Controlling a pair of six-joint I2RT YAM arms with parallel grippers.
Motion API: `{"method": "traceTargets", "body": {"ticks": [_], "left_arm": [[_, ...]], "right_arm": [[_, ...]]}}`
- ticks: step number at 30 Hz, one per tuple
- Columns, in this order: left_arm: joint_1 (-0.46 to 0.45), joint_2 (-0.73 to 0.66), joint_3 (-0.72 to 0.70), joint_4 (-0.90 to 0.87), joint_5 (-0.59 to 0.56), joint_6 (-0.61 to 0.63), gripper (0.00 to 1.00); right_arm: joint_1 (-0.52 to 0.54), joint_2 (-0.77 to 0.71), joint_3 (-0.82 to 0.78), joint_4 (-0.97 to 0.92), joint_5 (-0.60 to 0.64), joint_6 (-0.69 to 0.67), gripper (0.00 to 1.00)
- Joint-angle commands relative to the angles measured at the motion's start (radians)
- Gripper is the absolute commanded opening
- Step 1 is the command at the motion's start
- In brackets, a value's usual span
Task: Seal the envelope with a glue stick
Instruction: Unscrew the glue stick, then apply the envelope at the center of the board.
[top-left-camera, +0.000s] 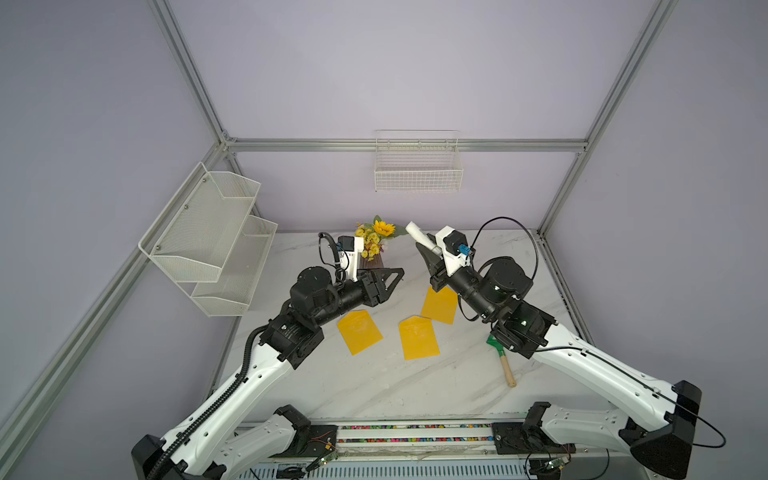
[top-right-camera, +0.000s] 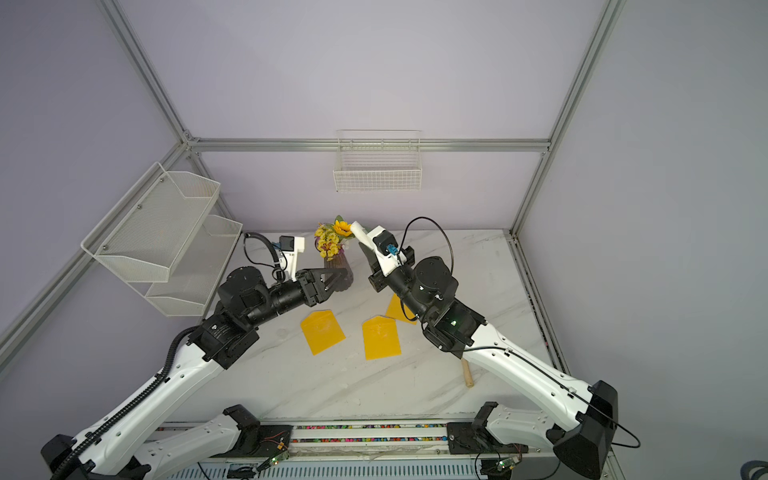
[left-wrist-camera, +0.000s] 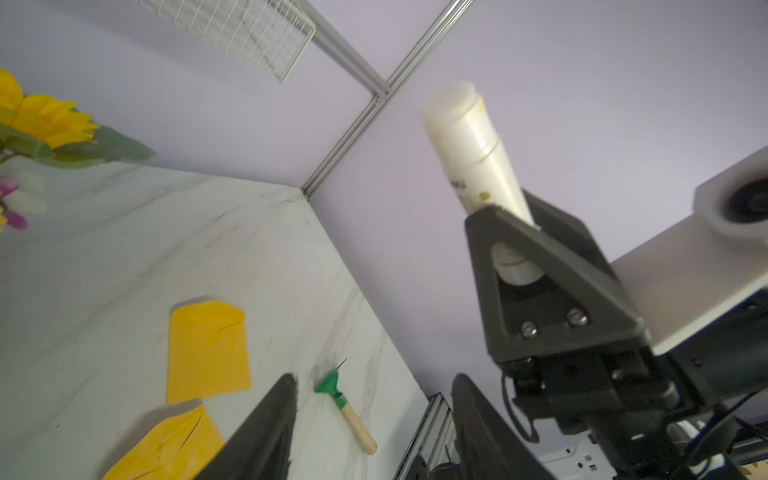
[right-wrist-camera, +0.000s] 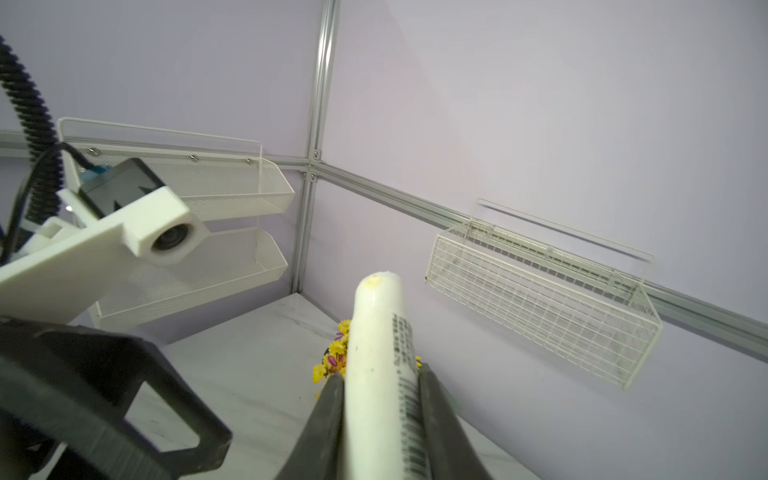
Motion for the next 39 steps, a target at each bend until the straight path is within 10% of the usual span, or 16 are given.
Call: {"method": "traceTargets", "body": {"ticks": [1,27,39], "left_arm": [[-0.001,0.045,-0.028,-0.154,-0.037,0.205,0.58],[-0.006,0.857,0.151,-0.180,0.039,0.638,0.48],[-0.033,0.817,0.044,-0.180,0.127,0.616,0.38]], "right_arm": [[-0.071,-0.060,-0.037,-0.126,0.051,0.123,0.00],[-0.149,-0.228,-0.163,-0.318,0.078,0.177,0.00],[-0.149,-0.250,-0.154,-0.374,0.063,0.211,0.00]]}}
